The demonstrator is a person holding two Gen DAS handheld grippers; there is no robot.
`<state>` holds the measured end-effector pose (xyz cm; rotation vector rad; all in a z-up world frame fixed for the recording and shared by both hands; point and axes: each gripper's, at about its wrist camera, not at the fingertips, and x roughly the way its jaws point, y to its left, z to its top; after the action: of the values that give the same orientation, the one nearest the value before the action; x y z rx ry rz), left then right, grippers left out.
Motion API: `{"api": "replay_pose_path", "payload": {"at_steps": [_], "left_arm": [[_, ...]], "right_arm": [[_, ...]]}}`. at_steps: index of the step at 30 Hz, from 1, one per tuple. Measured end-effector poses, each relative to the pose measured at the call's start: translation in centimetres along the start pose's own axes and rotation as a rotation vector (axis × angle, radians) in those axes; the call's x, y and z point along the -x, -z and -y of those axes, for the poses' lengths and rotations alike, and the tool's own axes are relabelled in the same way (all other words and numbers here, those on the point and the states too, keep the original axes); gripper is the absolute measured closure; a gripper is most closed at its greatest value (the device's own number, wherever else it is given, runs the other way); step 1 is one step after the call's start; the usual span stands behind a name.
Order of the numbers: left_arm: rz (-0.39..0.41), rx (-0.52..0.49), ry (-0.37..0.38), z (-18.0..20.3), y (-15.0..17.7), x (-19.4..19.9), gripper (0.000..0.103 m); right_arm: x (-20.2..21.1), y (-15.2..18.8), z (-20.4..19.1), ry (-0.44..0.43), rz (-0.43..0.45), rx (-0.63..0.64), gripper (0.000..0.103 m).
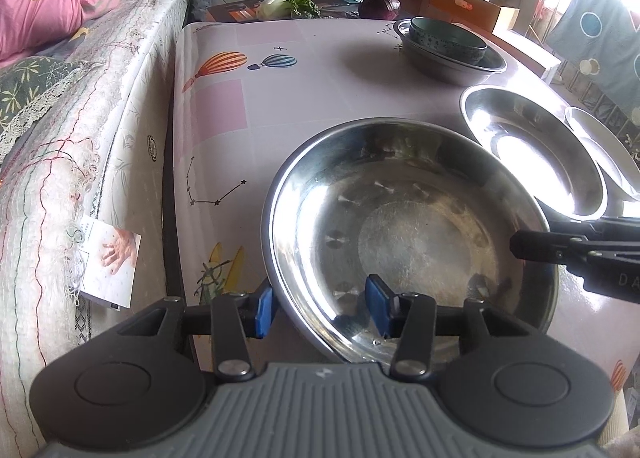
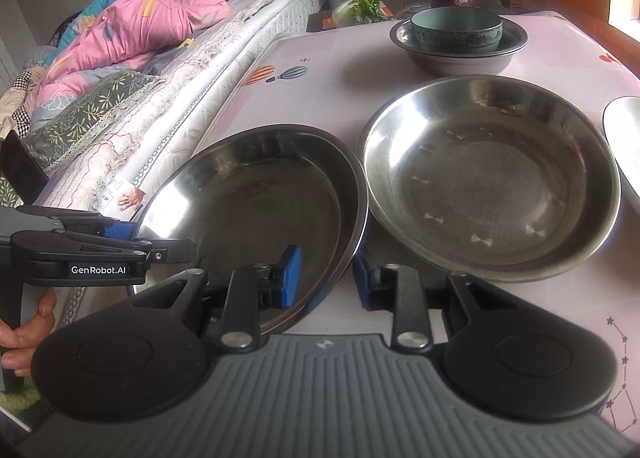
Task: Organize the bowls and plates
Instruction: 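Lift the large steel bowl off the table with both tools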
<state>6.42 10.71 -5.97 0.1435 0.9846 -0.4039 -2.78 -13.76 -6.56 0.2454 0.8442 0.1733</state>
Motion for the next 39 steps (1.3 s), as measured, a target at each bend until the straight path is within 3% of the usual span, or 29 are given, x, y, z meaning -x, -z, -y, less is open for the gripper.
{"api": "replay_pose_path", "payload": {"at_steps": [18, 33, 39], "left_arm": [[-0.019, 0.052, 0.101, 0.0, 2.6, 2.2, 0.055], [0.046, 0.049, 0.021, -0.1, 2.0, 1.2, 0.055], [0.048, 0.052, 0.009, -0.1, 1.8, 1.0, 0.064]], "right_arm": [[1.9, 2.0, 0.3, -0.019, -0.021, -0.021, 0.074], [1.5, 1.2, 0.6, 0.008, 0.027, -0.027, 0.075], [1.1, 0.9, 0.6, 0.018, 0.041, -0.029, 0.076]]}}
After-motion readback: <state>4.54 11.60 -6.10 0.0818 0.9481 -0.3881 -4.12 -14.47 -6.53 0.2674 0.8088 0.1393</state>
